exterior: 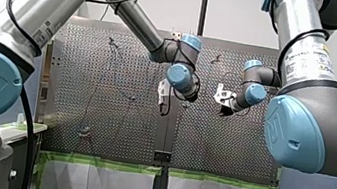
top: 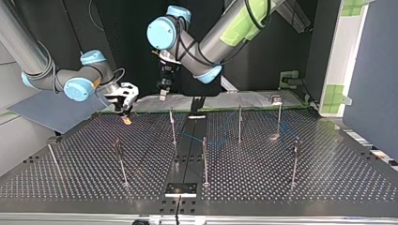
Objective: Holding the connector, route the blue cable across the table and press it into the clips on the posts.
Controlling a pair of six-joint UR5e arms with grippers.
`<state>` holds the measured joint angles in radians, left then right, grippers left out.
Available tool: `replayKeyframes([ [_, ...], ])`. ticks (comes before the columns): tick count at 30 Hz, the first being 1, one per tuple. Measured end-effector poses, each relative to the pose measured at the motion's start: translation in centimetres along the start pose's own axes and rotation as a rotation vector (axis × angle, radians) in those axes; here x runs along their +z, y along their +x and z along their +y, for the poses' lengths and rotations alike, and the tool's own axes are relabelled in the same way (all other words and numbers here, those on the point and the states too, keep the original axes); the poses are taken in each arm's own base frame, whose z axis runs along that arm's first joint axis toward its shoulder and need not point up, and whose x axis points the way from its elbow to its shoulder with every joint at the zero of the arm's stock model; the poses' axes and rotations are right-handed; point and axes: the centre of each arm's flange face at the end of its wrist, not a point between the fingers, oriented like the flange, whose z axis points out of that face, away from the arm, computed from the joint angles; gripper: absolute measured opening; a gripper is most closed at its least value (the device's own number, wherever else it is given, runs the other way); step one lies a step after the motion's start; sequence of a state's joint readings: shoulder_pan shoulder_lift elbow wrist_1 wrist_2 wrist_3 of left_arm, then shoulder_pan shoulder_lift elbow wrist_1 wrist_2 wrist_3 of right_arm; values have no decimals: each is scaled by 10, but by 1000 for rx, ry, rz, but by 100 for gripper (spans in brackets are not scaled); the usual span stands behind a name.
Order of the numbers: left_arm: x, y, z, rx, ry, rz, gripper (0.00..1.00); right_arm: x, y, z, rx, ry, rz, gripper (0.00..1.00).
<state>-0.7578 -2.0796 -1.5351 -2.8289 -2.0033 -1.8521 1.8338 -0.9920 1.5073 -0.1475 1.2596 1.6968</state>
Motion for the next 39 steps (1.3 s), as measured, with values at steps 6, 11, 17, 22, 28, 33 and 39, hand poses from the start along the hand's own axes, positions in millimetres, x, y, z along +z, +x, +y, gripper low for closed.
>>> replayKeyframes([
  [6,13,-11,-14,-59,16,-55,100,-1,2,8,5,-13,1,0],
  [11,21,-1,-21,-49,4,-33,100,-2,4,15,10,-24,4,0],
  [17,31,15,-28,-35,-9,7,100,-3,5,20,12,-30,7,0],
  [22,41,27,-36,-30,-10,19,100,-2,5,21,10,-29,7,0],
  [28,55,31,-45,-38,-5,6,100,-2,4,18,9,-25,7,0],
  [33,64,15,-52,-56,-1,-24,100,-2,4,16,9,-23,7,0],
  [39,72,6,-59,-63,2,-31,100,-2,4,17,12,-24,8,0],
])
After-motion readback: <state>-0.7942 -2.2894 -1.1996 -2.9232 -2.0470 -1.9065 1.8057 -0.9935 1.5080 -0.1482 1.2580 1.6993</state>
